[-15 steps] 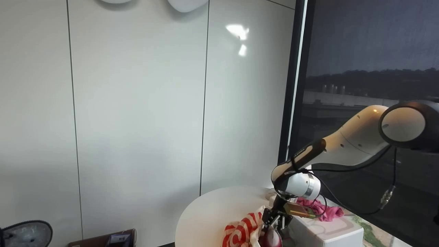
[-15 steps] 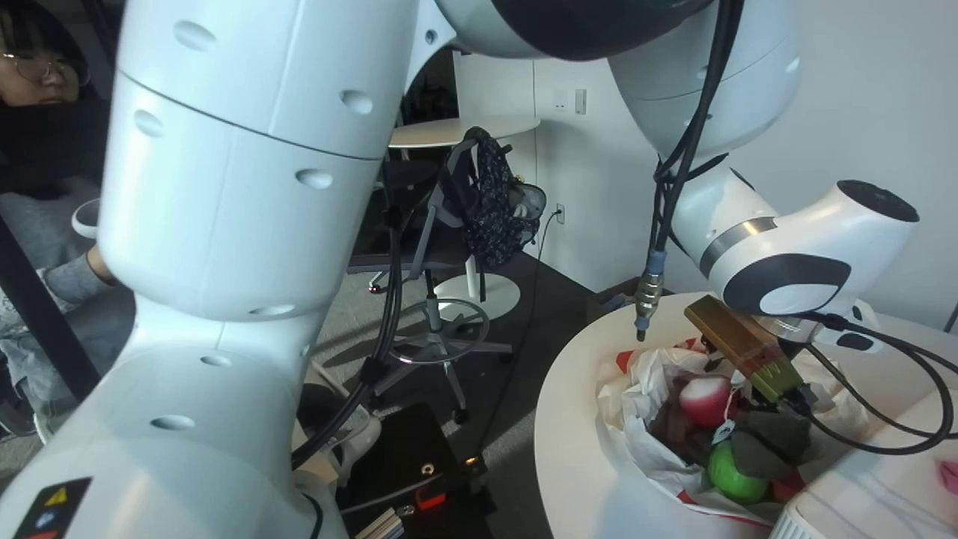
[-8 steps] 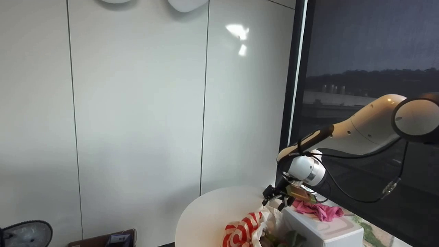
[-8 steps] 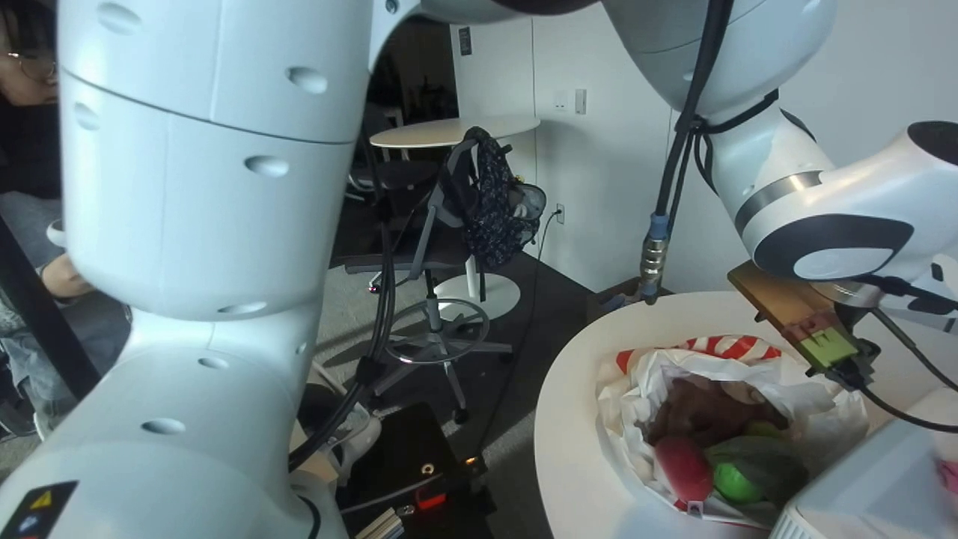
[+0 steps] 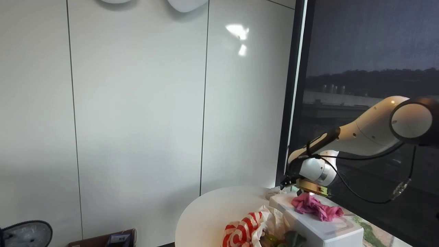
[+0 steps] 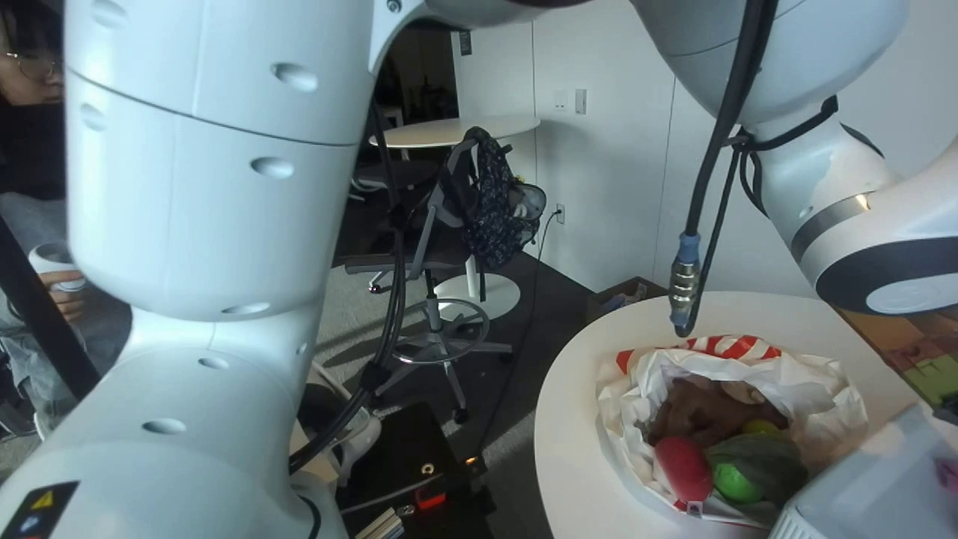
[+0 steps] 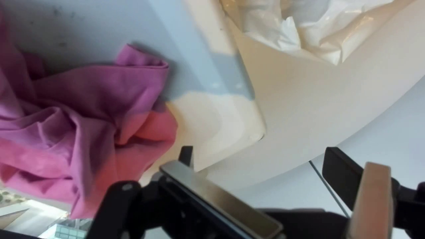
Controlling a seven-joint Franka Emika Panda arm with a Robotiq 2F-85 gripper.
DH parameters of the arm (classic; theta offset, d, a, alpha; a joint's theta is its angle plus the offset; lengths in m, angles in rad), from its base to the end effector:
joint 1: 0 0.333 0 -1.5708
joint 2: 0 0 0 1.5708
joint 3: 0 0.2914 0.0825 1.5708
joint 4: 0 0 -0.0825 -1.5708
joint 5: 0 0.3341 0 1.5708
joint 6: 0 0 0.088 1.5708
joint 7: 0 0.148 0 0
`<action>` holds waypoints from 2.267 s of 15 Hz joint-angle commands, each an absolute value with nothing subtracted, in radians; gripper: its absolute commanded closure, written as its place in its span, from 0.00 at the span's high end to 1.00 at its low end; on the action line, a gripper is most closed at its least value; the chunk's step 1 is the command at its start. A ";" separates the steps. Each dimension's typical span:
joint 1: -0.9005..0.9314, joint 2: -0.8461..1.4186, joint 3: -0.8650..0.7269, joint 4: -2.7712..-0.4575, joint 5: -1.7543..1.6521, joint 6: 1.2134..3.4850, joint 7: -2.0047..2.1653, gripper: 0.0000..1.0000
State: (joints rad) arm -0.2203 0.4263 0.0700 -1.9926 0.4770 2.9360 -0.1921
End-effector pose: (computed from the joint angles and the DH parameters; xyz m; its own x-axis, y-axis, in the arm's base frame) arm 0.6121 -0.1210 0.2788 0.7834 -0.4123 0.4650 -0.3335 -0.9103 -0.2453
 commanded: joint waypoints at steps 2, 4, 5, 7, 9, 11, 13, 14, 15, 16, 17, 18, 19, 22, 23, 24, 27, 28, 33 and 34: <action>-0.104 0.475 -0.127 -1.982 0.308 3.088 0.085 1.00; 0.012 0.522 -0.287 -1.959 0.272 3.092 0.185 1.00; 0.061 0.553 -0.355 -1.942 0.257 3.076 0.233 1.00; 0.124 0.612 -0.440 -1.903 0.253 3.034 0.304 1.00; 0.159 0.657 -0.479 -1.873 0.264 2.997 0.340 1.00; 0.163 0.677 -0.485 -1.853 0.212 2.937 0.412 1.00; 0.171 0.694 -0.491 -1.831 0.182 2.902 0.455 1.00; 0.184 0.710 -0.511 -1.818 0.157 2.897 0.484 1.00; 0.187 0.723 -0.523 -1.804 0.136 2.891 0.506 0.95; 0.191 0.735 -0.537 -1.792 0.119 2.882 0.528 0.72; 0.193 0.744 -0.548 -1.781 0.103 2.873 0.543 0.71; 0.193 0.748 -0.554 -1.773 0.093 2.858 0.559 0.70; 0.193 0.752 -0.559 -1.768 0.082 2.851 0.571 0.62; 0.193 0.746 -0.560 -1.760 0.062 2.813 0.599 0.39; 0.189 0.742 -0.555 -1.758 0.056 2.801 0.605 0.31; 0.188 0.739 -0.553 -1.755 0.049 2.789 0.614 0.23; 0.172 0.708 -0.527 -1.754 0.038 2.716 0.620 0.09; 0.166 0.693 -0.517 -1.756 0.033 2.690 0.617 0.06; 0.143 0.572 -0.453 -1.800 0.006 2.593 0.579 0.08; 0.129 0.534 -0.424 -1.819 0.010 2.594 0.554 0.08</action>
